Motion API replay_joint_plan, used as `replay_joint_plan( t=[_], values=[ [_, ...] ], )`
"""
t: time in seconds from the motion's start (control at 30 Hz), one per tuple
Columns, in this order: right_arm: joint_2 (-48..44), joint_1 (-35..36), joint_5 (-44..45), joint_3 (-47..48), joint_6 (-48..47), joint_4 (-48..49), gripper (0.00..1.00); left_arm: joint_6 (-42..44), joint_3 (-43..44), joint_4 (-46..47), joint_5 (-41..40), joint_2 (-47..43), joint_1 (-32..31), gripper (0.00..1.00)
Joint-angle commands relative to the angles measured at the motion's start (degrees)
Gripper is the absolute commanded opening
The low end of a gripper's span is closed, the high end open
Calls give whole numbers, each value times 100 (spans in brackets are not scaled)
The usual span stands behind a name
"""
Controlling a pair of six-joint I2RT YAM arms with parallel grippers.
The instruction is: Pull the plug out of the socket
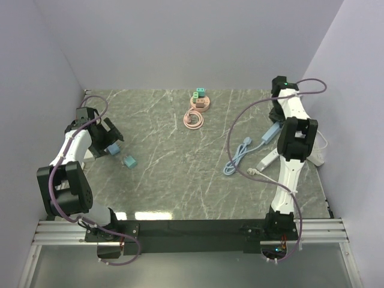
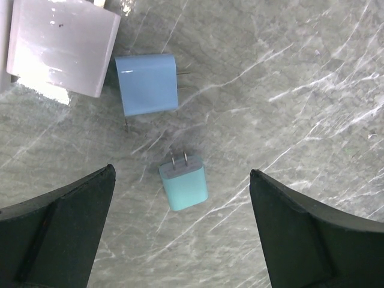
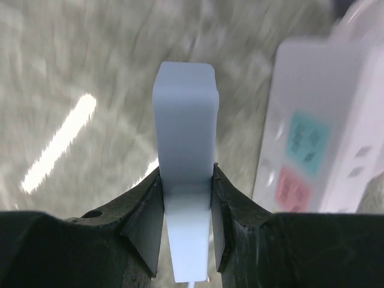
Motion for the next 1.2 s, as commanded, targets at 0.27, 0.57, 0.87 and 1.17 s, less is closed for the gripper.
replay_joint_plan(
  t=[0.27,0.57,0.87,1.17],
  values=[
    [170,-367,-871,940,-473,328,61,-42,363,-148,238,-134,14,100],
    [-1809,-139,-1661,-458,-927,1751,95,-121,258,2,335,-362,5,99],
    [-694,1160,-3367,963,-1545,1515,93,-121,293,-25,458,-230,5,100],
    [-211,2410,-3140,815,-1774,2175,93,-209,205,107,563,-257,14,99]
  ],
)
